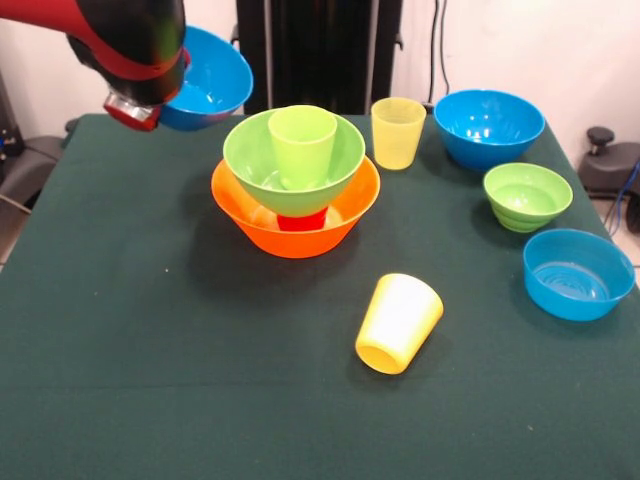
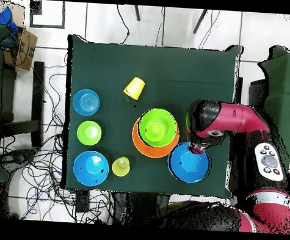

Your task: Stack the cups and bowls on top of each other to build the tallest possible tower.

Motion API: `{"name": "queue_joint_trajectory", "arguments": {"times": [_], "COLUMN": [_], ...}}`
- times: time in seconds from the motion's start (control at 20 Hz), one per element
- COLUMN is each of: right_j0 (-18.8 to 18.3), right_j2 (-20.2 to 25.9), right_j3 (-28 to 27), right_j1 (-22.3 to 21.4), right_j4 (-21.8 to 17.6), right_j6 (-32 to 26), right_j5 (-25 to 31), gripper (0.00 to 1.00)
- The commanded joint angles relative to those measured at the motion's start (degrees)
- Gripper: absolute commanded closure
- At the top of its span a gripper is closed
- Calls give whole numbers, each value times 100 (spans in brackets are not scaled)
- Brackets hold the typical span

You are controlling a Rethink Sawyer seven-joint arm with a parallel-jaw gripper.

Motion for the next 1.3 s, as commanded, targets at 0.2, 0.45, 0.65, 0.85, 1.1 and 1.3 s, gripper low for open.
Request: {"name": "queue_joint_trajectory", "arguments": {"times": [0.2,0.45,0.65,0.85,1.1,1.3], "right_j0": [135,70,49,81,43,89], "right_j2": [538,666,757,808,856,733], "right_j3": [-614,-631,-628,-697,-682,-746], "right_j1": [-16,-99,-185,-262,-367,-392], "right_j4": [322,619,921,1161,1796,1996], "right_j6": [-232,-240,-102,52,535,813], "right_j5": [1171,1441,1643,1841,1852,1776], "gripper": [100,100,100,100,100,100]}}
